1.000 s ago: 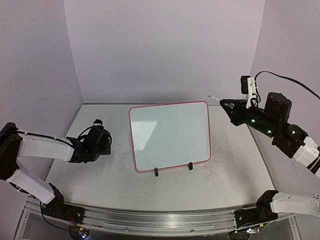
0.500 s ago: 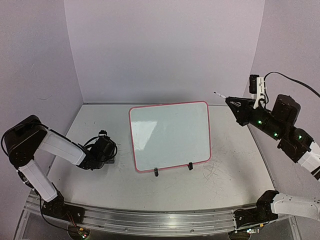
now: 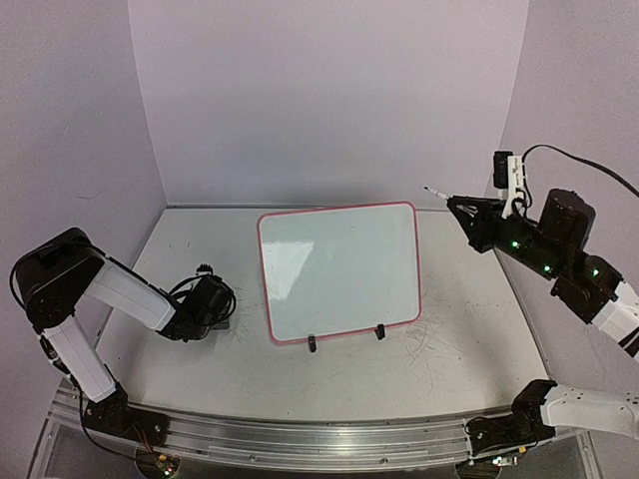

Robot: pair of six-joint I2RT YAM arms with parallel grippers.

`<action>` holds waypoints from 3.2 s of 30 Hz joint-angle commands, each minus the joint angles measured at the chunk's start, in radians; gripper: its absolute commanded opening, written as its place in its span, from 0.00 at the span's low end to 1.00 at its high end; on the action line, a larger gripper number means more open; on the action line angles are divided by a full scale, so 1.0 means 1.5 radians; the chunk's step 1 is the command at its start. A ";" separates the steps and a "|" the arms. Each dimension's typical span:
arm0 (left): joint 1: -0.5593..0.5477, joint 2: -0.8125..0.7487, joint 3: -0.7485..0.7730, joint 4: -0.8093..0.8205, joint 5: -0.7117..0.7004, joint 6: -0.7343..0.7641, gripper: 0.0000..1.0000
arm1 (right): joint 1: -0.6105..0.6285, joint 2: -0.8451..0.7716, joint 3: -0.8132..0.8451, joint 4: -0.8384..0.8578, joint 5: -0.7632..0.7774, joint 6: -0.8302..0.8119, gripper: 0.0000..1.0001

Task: Write a sentence on the whiteboard
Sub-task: Place the pen cap at the center of the board, then hold the whiteboard at the center of the board.

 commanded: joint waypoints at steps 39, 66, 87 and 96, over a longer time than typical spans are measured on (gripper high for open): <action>0.251 -0.409 0.058 -0.011 0.764 0.090 0.84 | 0.180 0.242 0.164 -0.029 0.085 -0.069 0.00; 0.227 -0.123 0.153 0.208 0.974 0.086 0.44 | 0.379 0.620 0.360 0.052 0.290 -0.003 0.00; 0.213 -0.079 0.158 0.274 0.989 0.067 0.25 | 0.379 0.673 0.404 0.033 0.295 0.022 0.00; 0.213 -0.065 0.169 0.282 1.000 0.073 0.12 | 0.379 0.684 0.410 0.031 0.289 0.026 0.00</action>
